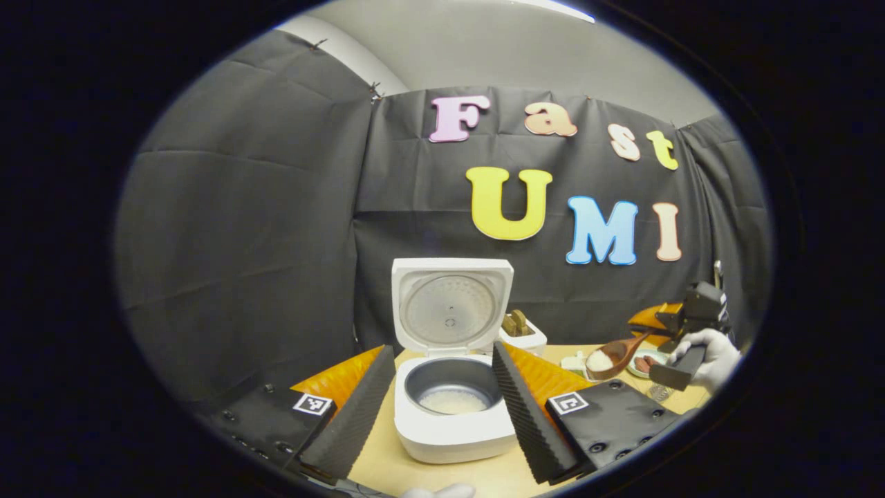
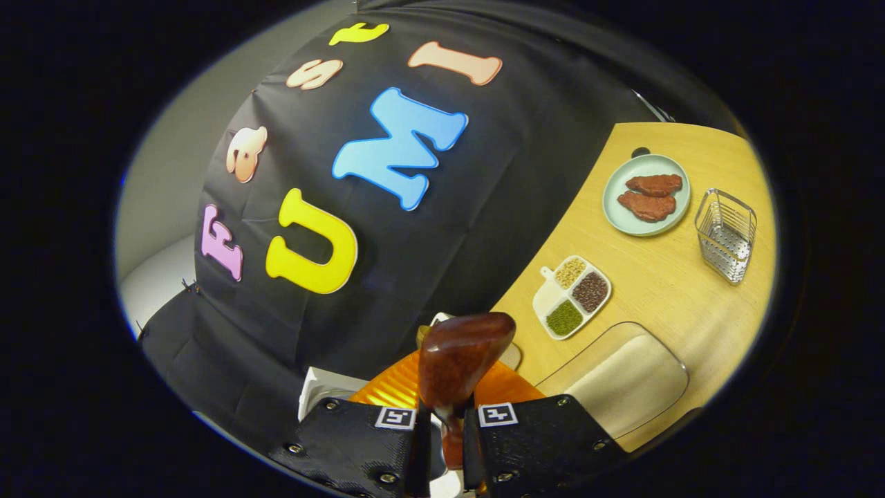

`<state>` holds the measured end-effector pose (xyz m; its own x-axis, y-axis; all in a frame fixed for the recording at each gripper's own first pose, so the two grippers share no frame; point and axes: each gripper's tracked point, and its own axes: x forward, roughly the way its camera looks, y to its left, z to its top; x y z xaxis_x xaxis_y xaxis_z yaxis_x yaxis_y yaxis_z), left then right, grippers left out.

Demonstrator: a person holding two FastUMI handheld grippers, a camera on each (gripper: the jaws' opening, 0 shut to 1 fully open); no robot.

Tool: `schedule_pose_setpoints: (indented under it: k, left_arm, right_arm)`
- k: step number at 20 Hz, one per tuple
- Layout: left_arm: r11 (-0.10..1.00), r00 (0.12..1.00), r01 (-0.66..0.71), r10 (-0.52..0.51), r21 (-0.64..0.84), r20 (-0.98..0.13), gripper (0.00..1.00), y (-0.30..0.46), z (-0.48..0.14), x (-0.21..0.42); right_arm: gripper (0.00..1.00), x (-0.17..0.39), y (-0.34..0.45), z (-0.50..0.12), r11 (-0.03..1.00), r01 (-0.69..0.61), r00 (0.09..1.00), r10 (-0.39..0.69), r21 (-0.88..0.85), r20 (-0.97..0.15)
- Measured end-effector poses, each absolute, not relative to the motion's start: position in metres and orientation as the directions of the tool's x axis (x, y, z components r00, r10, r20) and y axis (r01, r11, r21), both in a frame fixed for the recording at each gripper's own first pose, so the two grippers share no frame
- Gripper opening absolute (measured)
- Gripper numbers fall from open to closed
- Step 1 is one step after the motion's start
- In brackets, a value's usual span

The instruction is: Close the left gripper, press the button to open the rice cooker; take a wooden spoon from the chopstick holder with the right hand, scoop a spoonful of rice and pour it into the rice cooker, then put the wooden spoon back into the chopstick holder.

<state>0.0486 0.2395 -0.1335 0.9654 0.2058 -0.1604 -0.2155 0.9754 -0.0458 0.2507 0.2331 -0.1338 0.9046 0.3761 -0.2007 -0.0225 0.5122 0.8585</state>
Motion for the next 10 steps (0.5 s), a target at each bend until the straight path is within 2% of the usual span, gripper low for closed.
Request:
schedule_pose_setpoints:
  k: [5, 10]
  left_arm:
    - [0.965, 0.958, -0.256, 0.247, -0.052, -0.145, 0.95, 0.257, -0.134, 0.035]
    - [0.953, 0.947, -0.296, 0.284, -0.06, -0.152, 0.96, 0.269, -0.142, 0.026]
  right_arm:
    - [0.18, 0.245, 0.302, -0.098, 0.5, -0.058, 0.884, 0.427, 0.864, -0.188]
    - [0.18, 0.244, 0.37, -0.099, 0.511, -0.089, 0.864, 0.467, 0.855, -0.189]
